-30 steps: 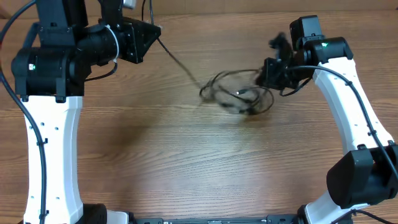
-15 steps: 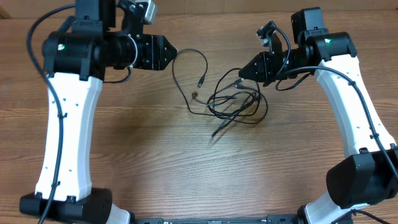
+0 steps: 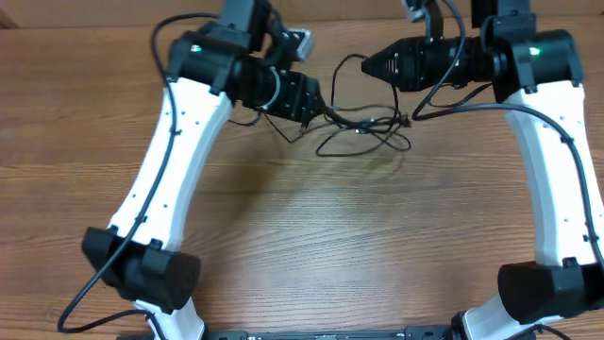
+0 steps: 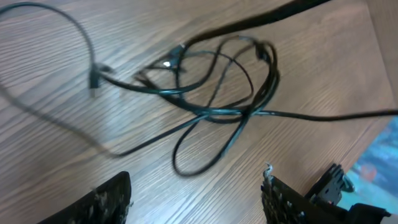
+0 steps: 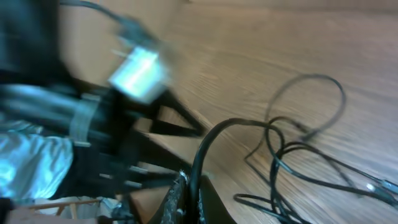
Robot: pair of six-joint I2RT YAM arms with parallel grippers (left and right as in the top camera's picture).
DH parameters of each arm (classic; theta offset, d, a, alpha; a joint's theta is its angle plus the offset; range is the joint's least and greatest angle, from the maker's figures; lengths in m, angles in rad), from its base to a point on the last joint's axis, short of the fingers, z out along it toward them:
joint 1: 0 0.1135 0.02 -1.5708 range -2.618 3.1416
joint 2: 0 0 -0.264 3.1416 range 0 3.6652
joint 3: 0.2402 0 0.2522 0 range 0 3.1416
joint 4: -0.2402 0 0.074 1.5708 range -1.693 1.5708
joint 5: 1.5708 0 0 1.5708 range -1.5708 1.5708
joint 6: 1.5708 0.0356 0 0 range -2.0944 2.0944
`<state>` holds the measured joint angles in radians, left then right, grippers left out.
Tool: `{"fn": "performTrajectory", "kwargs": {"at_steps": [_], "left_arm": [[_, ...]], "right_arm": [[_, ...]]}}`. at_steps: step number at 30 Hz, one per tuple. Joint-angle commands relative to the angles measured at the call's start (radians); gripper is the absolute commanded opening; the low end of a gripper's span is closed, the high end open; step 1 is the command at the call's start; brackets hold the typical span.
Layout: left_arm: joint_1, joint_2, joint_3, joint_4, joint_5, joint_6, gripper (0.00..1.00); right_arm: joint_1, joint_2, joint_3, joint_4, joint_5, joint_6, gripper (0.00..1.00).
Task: Untangle cables
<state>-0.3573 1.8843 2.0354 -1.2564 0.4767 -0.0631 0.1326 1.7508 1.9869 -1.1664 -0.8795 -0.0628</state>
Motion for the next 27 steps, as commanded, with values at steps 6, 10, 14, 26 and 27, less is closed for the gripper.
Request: {"fn": "performTrajectory", "kwargs": {"at_steps": [6,10,14,26,27], "left_arm": [[-0.058,0.012,0.002,0.185,-0.045,0.09,0.73],[-0.057,0.012,0.002,0.266,-0.11,0.09,0.74],[-0.059,0.012,0.002,0.32,-0.113,0.09,0.62],[-0.007,-0.055,0.005,0.252,-0.198,0.085,0.04],[0.003,-0.077,0.005,0.257,-0.195,0.081,0.04]], "right_arm": [[-0.001,-0.036,0.036,-0.002,-0.288,0.083,0.04],[-0.001,-0.036,0.036,-0.005,-0.302,0.154,0.04],[-0.001,-0.036,0.036,-0.011,-0.314,0.197,0.04],[-0.021,-0.035,0.035,-0.095,0.451,0.285,0.04],[-0.021,-0.034,0.034,-0.125,0.644,0.331,0.04]]}}
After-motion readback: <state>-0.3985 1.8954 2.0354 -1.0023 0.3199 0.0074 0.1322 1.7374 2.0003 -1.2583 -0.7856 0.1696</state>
